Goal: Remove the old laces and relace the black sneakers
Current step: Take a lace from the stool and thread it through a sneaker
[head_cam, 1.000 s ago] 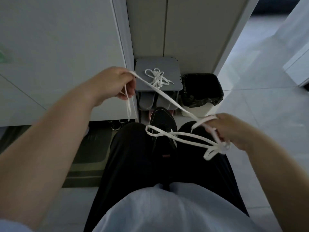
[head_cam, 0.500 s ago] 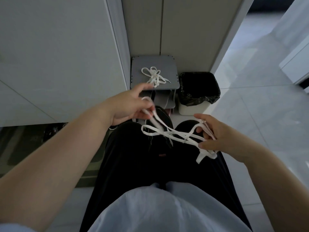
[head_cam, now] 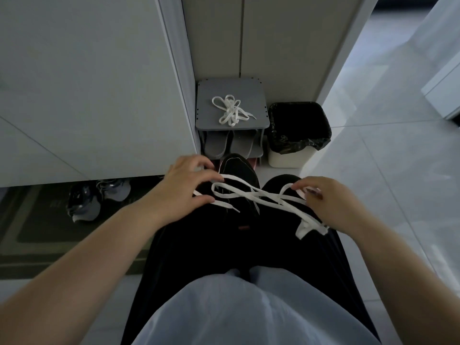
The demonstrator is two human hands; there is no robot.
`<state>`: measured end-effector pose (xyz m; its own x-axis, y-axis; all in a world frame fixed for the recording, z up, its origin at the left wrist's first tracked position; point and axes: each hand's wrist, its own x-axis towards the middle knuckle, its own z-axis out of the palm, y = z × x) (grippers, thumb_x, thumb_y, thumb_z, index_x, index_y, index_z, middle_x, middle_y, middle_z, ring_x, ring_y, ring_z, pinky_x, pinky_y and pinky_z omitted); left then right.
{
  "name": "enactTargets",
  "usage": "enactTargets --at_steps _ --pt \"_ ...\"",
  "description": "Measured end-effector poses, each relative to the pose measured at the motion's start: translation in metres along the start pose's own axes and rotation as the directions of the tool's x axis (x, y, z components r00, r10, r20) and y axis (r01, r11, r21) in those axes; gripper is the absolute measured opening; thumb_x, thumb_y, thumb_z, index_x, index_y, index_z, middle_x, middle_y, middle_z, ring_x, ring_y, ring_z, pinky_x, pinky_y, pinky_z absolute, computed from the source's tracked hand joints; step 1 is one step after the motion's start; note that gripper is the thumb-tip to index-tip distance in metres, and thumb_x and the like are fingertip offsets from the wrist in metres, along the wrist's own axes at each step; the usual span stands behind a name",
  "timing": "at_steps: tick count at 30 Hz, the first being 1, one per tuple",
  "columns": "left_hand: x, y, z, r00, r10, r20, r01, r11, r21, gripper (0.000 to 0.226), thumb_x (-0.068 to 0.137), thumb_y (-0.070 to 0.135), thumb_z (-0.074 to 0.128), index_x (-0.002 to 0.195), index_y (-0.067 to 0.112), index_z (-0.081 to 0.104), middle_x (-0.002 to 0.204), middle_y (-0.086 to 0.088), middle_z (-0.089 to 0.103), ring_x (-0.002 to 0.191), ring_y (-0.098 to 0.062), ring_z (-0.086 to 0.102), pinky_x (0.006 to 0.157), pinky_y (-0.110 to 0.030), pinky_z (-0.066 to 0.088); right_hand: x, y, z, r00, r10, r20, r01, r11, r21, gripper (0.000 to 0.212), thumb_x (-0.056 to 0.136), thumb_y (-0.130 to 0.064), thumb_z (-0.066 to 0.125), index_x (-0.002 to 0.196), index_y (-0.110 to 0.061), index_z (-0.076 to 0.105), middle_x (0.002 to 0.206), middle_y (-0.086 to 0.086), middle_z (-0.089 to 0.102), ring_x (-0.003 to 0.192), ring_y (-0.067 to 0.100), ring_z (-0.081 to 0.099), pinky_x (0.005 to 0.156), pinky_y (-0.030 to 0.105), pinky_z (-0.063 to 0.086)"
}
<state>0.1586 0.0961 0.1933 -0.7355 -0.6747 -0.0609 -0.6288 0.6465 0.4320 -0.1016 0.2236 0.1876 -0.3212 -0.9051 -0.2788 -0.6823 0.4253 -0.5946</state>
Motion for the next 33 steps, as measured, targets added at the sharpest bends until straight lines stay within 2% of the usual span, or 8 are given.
enactTargets --at_steps 3,9,13,17,21,25,28,33 --pt "0.003 0.009 0.014 0.978 0.208 0.030 -0.208 0.978 -0.004 0.017 0.082 0.030 0.067 0.099 0.025 0.067 0.098 0.013 0.062 0.094 -0.005 0.051 0.090 -0.025 0.035 0.004 0.002 0.012 0.995 -0.104 0.004 0.104 0.981 -0.165 0.029 0.092 -0.024 0.053 0.119 -0.029 0.061 0.119 -0.003 0.051 0.112 0.020 0.048 0.090 0.027 0.038" --pt "0.005 0.007 0.034 0.983 0.145 0.111 -0.137 0.988 -0.076 0.007 0.088 0.028 0.059 0.090 0.022 0.058 0.089 0.016 0.049 0.088 -0.002 0.043 0.083 -0.019 0.034 0.017 0.003 0.020 0.961 -0.262 0.090 0.277 0.893 -0.355 0.032 0.092 -0.034 0.055 0.123 -0.034 0.060 0.137 -0.004 0.042 0.125 0.022 0.034 0.107 0.034 0.028" --pt "0.002 0.010 0.035 0.987 0.064 0.146 -0.044 0.990 -0.137 0.010 0.091 0.028 0.055 0.090 0.018 0.052 0.091 0.011 0.046 0.085 -0.007 0.045 0.075 -0.020 0.038 0.021 0.004 0.020 0.929 -0.360 -0.088 0.326 0.906 -0.269 0.015 0.085 -0.029 0.066 0.096 -0.025 0.075 0.118 -0.003 0.060 0.112 0.023 0.047 0.099 0.035 0.036" --pt "0.001 0.011 0.034 0.981 0.017 0.193 0.015 0.986 -0.163 0.007 0.092 0.027 0.053 0.095 0.022 0.052 0.090 0.008 0.056 0.080 -0.007 0.051 0.072 -0.022 0.041 0.009 -0.022 0.020 0.895 -0.405 -0.190 0.416 0.909 0.022 0.011 0.088 -0.024 0.062 0.093 -0.018 0.071 0.085 -0.019 0.061 0.083 0.003 0.057 0.078 0.011 0.042" --pt "0.007 0.002 0.026 0.999 0.024 0.026 -0.021 0.992 -0.125 0.014 0.090 0.021 0.058 0.099 0.015 0.067 0.092 0.007 0.056 0.085 -0.006 0.052 0.080 -0.017 0.037 0.001 -0.042 0.038 0.896 -0.406 0.179 0.433 0.889 -0.147 0.016 0.092 -0.030 0.055 0.099 -0.025 0.068 0.090 -0.011 0.065 0.084 0.007 0.059 0.078 0.024 0.047" --pt "0.010 -0.011 0.012 0.994 -0.012 -0.111 0.002 0.995 -0.095 0.012 0.087 0.017 0.062 0.093 0.013 0.071 0.085 0.006 0.053 0.074 -0.005 0.050 0.069 -0.010 0.035 0.003 -0.041 0.061 0.909 -0.416 0.012 0.407 0.883 -0.234 0.022 0.093 -0.029 0.053 0.102 -0.019 0.071 0.094 0.000 0.067 0.087 0.019 0.061 0.076 0.036 0.050" --pt "0.015 -0.013 0.009 0.989 0.023 -0.145 -0.032 0.998 -0.054 0.009 0.086 0.017 0.063 0.089 0.013 0.070 0.080 0.005 0.058 0.076 -0.010 0.052 0.072 -0.023 0.039 0.018 -0.045 0.066 0.912 -0.406 -0.061 0.381 0.892 -0.243 0.024 0.094 -0.028 0.051 0.105 -0.018 0.070 0.093 0.002 0.066 0.085 0.021 0.061 0.075 0.036 0.049" --pt "0.016 -0.008 0.018 1.000 0.027 0.010 -0.026 0.998 -0.054 0.009 0.087 0.023 0.062 0.090 0.022 0.070 0.072 0.011 0.056 0.072 -0.005 0.047 0.068 -0.022 0.034 0.055 -0.049 0.058 0.968 -0.193 -0.162 0.168 0.973 -0.159 0.023 0.094 -0.028 0.051 0.101 -0.018 0.070 0.088 0.005 0.069 0.081 0.026 0.062 0.072 0.038 0.052"
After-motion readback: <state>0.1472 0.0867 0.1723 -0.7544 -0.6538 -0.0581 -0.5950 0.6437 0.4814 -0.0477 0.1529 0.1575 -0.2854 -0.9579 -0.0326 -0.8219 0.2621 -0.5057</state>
